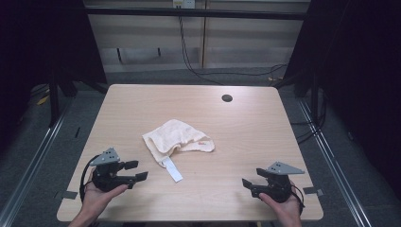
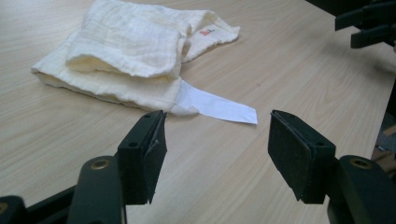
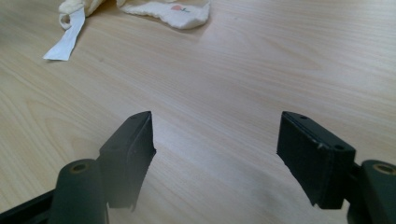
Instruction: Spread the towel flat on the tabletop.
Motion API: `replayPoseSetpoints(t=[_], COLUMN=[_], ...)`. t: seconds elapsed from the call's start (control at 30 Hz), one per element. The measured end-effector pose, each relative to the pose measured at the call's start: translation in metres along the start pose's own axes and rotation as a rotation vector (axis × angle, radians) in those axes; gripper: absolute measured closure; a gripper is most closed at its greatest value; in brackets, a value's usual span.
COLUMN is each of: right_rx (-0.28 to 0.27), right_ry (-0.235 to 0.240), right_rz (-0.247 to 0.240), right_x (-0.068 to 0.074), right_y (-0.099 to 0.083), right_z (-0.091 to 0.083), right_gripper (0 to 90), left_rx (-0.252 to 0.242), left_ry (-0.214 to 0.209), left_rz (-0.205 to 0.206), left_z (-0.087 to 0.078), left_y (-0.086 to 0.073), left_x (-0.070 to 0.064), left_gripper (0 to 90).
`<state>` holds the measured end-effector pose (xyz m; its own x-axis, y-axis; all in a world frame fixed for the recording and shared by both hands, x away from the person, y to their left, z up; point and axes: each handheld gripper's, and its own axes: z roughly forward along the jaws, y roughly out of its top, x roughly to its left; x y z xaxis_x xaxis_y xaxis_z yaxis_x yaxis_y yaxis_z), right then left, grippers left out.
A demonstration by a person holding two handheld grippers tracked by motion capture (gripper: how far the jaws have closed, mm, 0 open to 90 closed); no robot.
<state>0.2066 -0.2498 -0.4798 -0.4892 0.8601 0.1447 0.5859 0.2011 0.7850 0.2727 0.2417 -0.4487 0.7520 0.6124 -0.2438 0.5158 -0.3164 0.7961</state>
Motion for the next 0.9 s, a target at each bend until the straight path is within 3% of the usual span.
replayPoseSetpoints(t=[0.13, 0.33, 0.47, 0.63, 0.7, 0.8, 0.9], right_rx=[0.017, 0.024, 0.054, 0.048, 0.049, 0.054, 0.059], right_ry=[0.017, 0.022, 0.036, 0.035, 0.036, 0.041, 0.058], right_rz=[0.006, 0.009, 0.003, -0.009, -0.013, -0.003, -0.002], right_x=[0.001, -0.001, 0.000, 0.004, 0.004, 0.004, 0.003], right_y=[0.001, 0.002, 0.002, 0.004, 0.004, 0.004, 0.004], right_z=[0.003, 0.005, 0.007, 0.006, 0.006, 0.006, 0.007], right_gripper=[26.0, 25.8, 25.8, 25.8, 25.3, 24.7, 24.7], left_rx=[0.026, -0.010, -0.015, -0.008, -0.006, 0.049, 0.076], left_ry=[0.019, 0.021, -0.009, -0.004, -0.026, -0.074, -0.042], left_rz=[-0.012, -0.002, 0.018, 0.042, 0.027, 0.037, 0.072], left_z=[0.008, 0.012, 0.016, 0.028, 0.034, 0.047, 0.053], left_y=[0.009, 0.027, 0.040, 0.056, 0.061, 0.066, 0.066], left_x=[0.015, 0.028, 0.028, 0.025, 0.026, 0.029, 0.027], left_gripper=[38.2, 39.8, 42.4, 36.5, 36.8, 36.9, 37.1])
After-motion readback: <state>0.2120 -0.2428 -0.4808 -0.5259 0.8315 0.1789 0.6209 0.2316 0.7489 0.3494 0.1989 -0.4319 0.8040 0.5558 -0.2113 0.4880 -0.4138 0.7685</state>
